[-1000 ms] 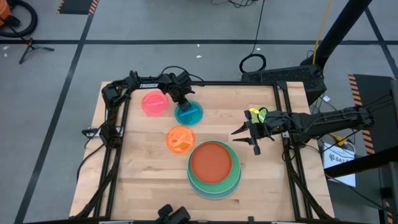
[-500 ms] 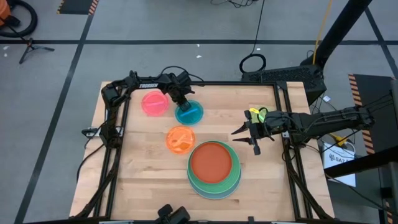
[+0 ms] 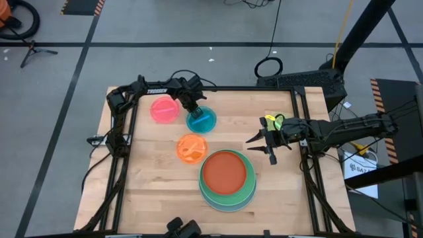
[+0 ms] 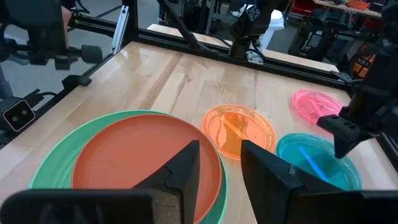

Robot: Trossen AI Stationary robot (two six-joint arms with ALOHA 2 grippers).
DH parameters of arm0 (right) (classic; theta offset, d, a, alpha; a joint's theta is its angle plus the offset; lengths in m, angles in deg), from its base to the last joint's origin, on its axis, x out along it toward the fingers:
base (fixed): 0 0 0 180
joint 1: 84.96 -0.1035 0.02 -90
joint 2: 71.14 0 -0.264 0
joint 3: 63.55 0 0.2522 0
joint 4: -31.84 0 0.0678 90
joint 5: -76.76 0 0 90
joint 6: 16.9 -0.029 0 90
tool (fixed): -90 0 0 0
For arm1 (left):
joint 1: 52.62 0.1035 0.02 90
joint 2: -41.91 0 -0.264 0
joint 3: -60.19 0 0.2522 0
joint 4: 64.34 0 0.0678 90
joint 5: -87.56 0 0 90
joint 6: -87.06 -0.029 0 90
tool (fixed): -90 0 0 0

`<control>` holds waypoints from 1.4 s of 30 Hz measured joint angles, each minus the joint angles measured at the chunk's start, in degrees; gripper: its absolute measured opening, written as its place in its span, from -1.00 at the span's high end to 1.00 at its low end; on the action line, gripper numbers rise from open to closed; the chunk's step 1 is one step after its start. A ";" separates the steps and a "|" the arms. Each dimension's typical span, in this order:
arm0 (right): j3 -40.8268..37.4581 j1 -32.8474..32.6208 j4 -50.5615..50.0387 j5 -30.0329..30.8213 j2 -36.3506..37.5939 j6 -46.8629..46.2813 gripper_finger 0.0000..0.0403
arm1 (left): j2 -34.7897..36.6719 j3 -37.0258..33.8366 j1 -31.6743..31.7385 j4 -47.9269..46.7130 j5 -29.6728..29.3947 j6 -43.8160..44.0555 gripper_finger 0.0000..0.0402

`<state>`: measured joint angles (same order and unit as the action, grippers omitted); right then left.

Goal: Stack plastic plates
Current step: Stack the blue plate on top of the dark orange plate

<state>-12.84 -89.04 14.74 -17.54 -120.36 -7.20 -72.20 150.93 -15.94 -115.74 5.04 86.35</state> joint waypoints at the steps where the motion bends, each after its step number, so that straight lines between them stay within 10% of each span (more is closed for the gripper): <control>1: 0.00 0.00 -0.01 0.00 0.00 -0.01 0.46 | 0.68 -0.02 0.00 -0.25 0.00 0.06 0.97; 19: 0.00 0.00 -0.07 0.00 0.01 -0.02 0.46 | 20.19 0.12 -2.97 -1.11 0.76 2.73 0.98; 42: 0.00 0.02 -0.12 0.00 0.02 -0.66 0.46 | 23.41 0.12 -35.04 3.71 -7.74 14.48 0.98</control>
<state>-12.84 -89.02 14.61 -17.54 -120.33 -7.86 -48.78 151.05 -50.97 -112.03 -2.70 100.83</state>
